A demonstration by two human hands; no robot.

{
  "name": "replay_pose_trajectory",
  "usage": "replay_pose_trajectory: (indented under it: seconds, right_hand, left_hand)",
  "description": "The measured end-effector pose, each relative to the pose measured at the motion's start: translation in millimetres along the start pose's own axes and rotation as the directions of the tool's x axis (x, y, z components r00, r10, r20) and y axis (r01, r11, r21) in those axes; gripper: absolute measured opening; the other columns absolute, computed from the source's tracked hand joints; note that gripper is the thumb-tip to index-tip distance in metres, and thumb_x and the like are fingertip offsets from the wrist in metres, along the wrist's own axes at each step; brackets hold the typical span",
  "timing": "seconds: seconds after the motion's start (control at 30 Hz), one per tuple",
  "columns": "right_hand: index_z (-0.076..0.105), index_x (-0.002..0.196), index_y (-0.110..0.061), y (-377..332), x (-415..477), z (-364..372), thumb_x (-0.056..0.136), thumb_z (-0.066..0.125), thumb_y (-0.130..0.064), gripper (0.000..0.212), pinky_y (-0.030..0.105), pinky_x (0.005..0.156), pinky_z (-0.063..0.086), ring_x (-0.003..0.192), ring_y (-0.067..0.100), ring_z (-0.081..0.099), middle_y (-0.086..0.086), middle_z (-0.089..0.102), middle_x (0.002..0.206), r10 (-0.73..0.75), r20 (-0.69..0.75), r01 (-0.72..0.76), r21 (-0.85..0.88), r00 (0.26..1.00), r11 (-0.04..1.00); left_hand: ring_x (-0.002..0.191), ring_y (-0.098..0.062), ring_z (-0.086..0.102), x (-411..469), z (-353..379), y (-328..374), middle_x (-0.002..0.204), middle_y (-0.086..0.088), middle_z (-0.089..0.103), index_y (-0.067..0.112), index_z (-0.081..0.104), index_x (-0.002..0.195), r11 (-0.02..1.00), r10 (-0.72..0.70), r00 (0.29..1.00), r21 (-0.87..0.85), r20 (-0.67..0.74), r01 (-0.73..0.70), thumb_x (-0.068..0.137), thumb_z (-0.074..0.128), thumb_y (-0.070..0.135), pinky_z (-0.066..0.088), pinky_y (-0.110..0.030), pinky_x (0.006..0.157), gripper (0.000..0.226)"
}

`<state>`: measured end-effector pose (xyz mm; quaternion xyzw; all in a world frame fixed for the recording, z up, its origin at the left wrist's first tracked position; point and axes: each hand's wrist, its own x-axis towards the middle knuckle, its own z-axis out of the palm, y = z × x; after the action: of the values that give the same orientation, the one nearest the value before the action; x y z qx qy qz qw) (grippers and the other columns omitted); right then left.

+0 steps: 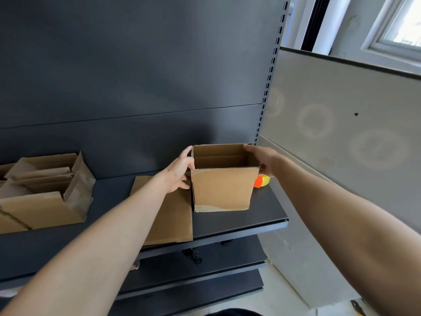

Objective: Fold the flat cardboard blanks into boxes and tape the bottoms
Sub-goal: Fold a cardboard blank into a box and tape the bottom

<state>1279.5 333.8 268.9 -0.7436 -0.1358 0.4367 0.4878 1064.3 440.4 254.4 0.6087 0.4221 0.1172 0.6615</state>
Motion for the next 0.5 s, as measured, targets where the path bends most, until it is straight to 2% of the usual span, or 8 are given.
replay_pose_trajectory:
  seconds: [0.1, 0.2, 0.3, 0.4, 0.5]
  right_hand:
    - [0.05, 0.113, -0.011, 1.5, 1.7, 4.8, 0.087, 0.064, -0.045, 0.045, 0.037, 0.07, 0.057, 0.089, 0.028, 0.062, 0.01, 0.056, 0.112, -0.021, -0.039, 0.02, -0.029, 0.999, 0.999]
    - [0.048, 0.111, -0.011, 1.7, 3.2, 5.8, 0.09, 0.058, -0.05, 0.045, 0.042, 0.086, 0.054, 0.097, 0.029, 0.059, 0.01, 0.055, 0.108, -0.026, -0.06, 0.025, -0.027, 0.998, 0.999]
    - [0.045, 0.111, -0.015, 2.1, 2.7, 3.7, 0.095, 0.05, -0.044, 0.034, 0.043, 0.091, 0.052, 0.095, 0.029, 0.057, 0.009, 0.052, 0.102, -0.024, -0.056, 0.026, 0.037, 0.998, 0.999]
    - [0.048, 0.112, -0.012, 3.6, 2.2, 3.5, 0.093, 0.057, -0.034, 0.03, 0.044, 0.089, 0.053, 0.084, 0.027, 0.059, 0.01, 0.054, 0.104, -0.024, -0.04, 0.025, 0.024, 0.999, 0.999]
    - [0.05, 0.109, -0.011, 5.8, 3.4, 3.8, 0.088, 0.066, -0.032, 0.033, 0.048, 0.088, 0.055, 0.089, 0.031, 0.062, 0.013, 0.056, 0.109, -0.027, -0.047, 0.027, -0.004, 0.998, 1.0]
  left_hand:
    - [0.128, -0.046, 0.04, -0.9, 0.2, -0.4, 0.15, -0.009, 0.032, 0.046, 0.014, 0.148, 1.0, -0.006, 1.0, 0.002, 0.002, 0.006, 0.084, 0.038, 0.007, 0.024, -0.068, 0.106, 0.078]
    - [0.134, -0.048, 0.031, -1.2, 0.0, -1.3, 0.155, -0.009, 0.024, 0.046, 0.011, 0.149, 1.0, -0.008, 1.0, -0.01, 0.007, 0.008, 0.085, 0.039, 0.008, 0.021, -0.069, 0.107, 0.079]
    - [0.136, -0.047, 0.028, -1.0, 0.6, -2.3, 0.157, -0.008, 0.022, 0.045, 0.011, 0.149, 0.999, -0.007, 1.0, -0.037, 0.002, 0.007, 0.087, 0.038, 0.007, 0.019, -0.07, 0.107, 0.078]
    - [0.137, -0.046, 0.027, -0.1, 0.3, -3.7, 0.156, -0.008, 0.023, 0.045, 0.011, 0.15, 0.999, -0.001, 1.0, -0.041, 0.007, 0.001, 0.087, 0.038, 0.007, 0.019, -0.07, 0.107, 0.078]
    - [0.137, -0.047, 0.027, 1.1, -1.1, -5.0, 0.156, -0.008, 0.024, 0.043, 0.013, 0.15, 0.999, 0.0, 1.0, -0.043, 0.016, 0.001, 0.088, 0.038, 0.007, 0.019, -0.069, 0.108, 0.076]
